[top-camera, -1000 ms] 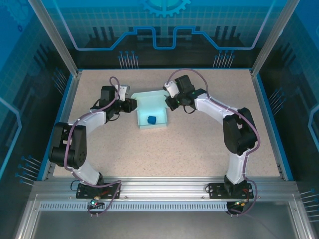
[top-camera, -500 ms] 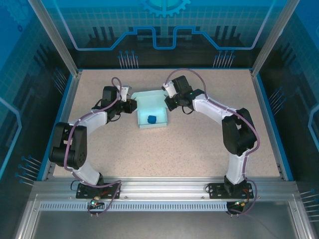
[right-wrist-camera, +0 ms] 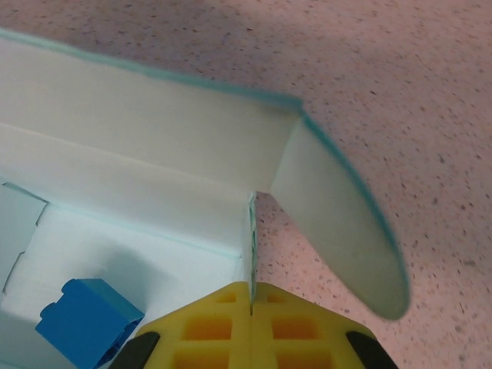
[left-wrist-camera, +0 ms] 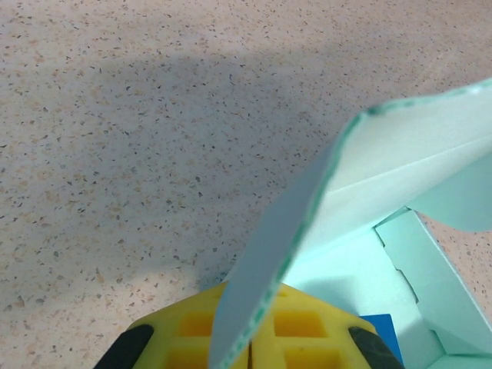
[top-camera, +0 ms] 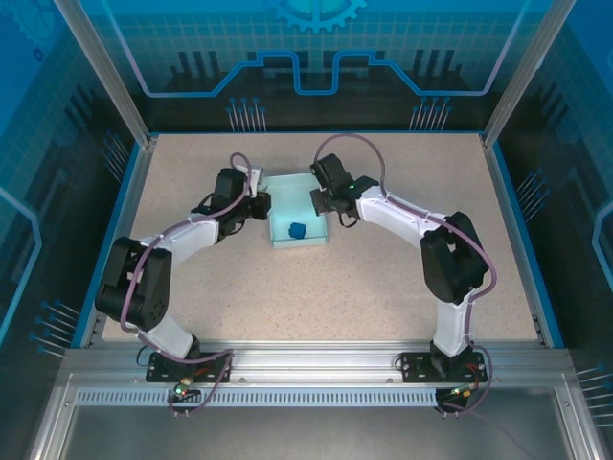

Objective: Fold the paper box

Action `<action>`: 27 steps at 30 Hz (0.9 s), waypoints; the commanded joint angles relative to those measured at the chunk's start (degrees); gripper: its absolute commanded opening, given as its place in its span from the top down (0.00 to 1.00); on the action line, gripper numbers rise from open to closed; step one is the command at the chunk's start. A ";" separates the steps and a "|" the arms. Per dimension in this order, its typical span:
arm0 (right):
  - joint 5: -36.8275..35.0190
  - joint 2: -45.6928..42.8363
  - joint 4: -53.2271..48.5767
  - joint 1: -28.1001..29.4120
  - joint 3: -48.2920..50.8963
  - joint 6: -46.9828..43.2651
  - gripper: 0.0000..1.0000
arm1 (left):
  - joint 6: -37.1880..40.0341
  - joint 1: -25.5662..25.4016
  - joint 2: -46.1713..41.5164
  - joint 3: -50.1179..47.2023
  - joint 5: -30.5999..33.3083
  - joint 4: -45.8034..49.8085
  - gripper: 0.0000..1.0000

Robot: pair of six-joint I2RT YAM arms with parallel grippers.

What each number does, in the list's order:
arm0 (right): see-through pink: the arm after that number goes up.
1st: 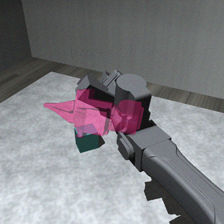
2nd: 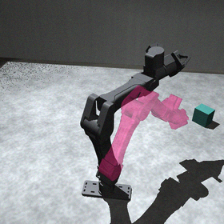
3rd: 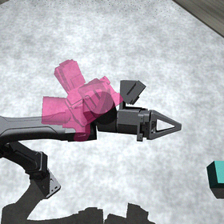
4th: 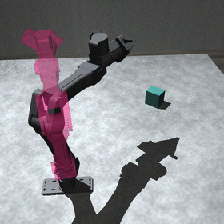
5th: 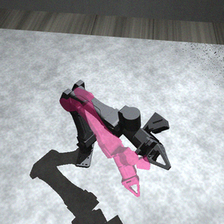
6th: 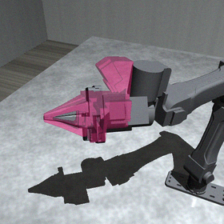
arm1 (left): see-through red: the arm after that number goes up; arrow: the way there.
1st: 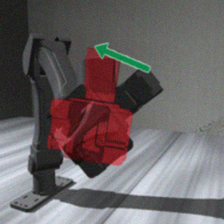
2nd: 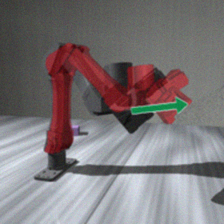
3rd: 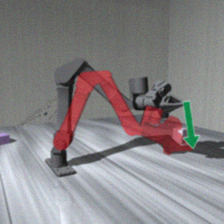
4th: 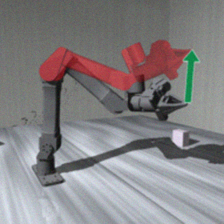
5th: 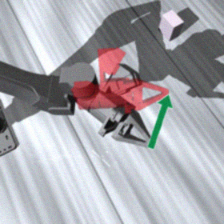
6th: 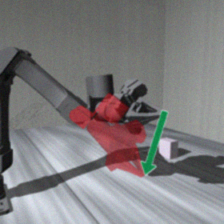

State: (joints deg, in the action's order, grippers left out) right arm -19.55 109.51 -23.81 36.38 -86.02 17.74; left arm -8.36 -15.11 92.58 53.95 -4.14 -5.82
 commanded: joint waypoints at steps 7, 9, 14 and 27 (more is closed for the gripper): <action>-11.42 -0.82 -0.57 2.44 0.28 9.97 1.00 | -11.99 -5.56 0.77 2.74 12.58 -2.70 1.00; -12.54 -1.41 -0.08 2.38 0.74 10.36 1.00 | -12.39 -6.92 1.69 4.04 14.48 -2.37 1.00; -12.66 -2.49 1.05 2.03 2.18 11.03 1.00 | -13.74 -9.59 3.72 6.32 19.75 -1.91 1.00; -12.89 -6.12 6.77 2.25 9.60 12.51 1.00 | -14.83 -15.34 5.34 5.33 30.58 -4.20 1.00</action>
State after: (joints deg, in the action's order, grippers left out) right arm -31.79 105.67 -19.07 38.04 -78.13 28.86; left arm -21.10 -29.06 97.65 59.09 22.24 -6.28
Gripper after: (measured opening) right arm 0.053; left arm 0.053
